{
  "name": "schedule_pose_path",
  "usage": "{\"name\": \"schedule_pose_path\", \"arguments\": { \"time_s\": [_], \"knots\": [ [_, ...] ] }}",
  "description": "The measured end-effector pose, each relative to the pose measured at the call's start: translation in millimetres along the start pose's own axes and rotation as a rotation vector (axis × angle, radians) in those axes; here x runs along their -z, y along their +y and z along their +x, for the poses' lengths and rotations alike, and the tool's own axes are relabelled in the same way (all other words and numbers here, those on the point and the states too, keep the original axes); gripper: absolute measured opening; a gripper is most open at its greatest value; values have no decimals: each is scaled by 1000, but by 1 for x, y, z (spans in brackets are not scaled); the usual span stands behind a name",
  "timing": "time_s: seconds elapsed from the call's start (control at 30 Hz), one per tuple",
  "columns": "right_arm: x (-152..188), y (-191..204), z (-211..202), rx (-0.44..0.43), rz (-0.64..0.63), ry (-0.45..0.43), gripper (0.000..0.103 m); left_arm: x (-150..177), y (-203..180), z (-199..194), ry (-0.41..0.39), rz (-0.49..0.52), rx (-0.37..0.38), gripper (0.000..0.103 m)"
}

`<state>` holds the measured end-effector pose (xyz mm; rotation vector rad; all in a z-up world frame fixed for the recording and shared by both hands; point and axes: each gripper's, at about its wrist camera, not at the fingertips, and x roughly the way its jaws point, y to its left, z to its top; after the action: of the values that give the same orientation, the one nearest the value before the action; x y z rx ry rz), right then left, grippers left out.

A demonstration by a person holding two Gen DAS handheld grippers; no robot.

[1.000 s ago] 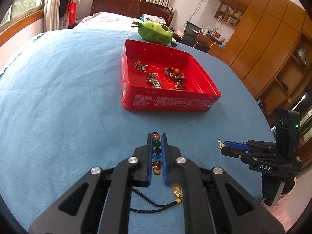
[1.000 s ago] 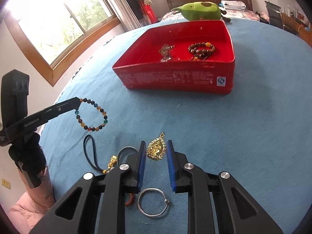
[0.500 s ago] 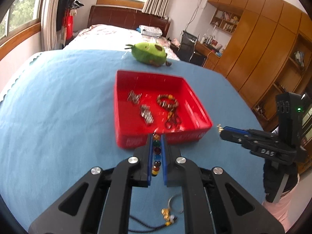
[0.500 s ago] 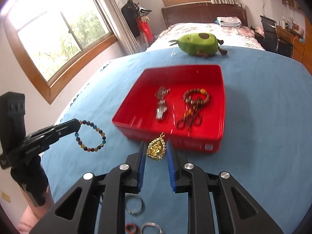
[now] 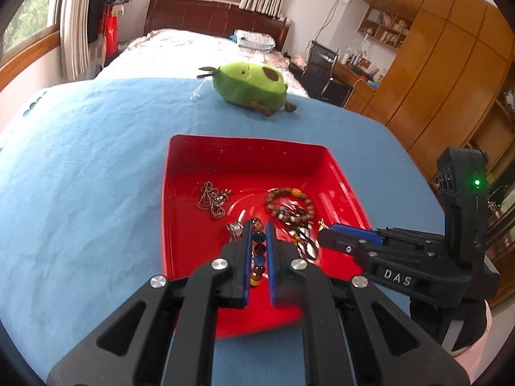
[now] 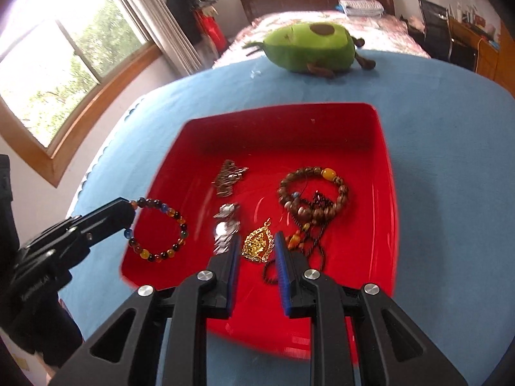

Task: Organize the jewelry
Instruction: 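Carry bracelet and pendant into the red tin and open both tools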

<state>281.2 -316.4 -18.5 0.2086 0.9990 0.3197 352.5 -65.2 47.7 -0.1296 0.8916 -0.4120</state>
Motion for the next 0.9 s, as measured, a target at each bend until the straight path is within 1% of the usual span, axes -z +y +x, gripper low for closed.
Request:
{"name": "schedule_pose_path", "arguments": {
  "time_s": [0.13,0.27,0.33,0.4,0.57,0.67,0.73,0.77,0.87,0.9],
  "knots": [
    [-13,-5,29,23,12,42,21,-10,9,33,38,-21,-7,6],
    [-17,-8,44,33,15,66,22,-16,15,57,80,-31,-6,7],
    [-19,-10,46,32,24,56,25,-16,17,63,95,-39,-1,9],
    [-19,-10,43,38,16,39,26,-14,16,62,100,-40,9,9],
    [-14,-8,28,31,6,13,26,-15,13,47,72,-32,24,9],
    [-8,-4,14,20,-8,-5,26,-9,7,29,36,-14,9,11],
    [-4,-1,4,12,-21,-22,26,-3,3,17,11,-8,-9,19],
    [-1,2,-1,11,-26,-29,26,0,2,10,-1,-4,-19,26],
    [9,5,-19,0,-30,-53,26,13,-2,-8,-23,8,-51,27],
    [13,6,-24,0,-33,-61,26,20,-3,-14,-28,7,-60,30]
  ]
}}
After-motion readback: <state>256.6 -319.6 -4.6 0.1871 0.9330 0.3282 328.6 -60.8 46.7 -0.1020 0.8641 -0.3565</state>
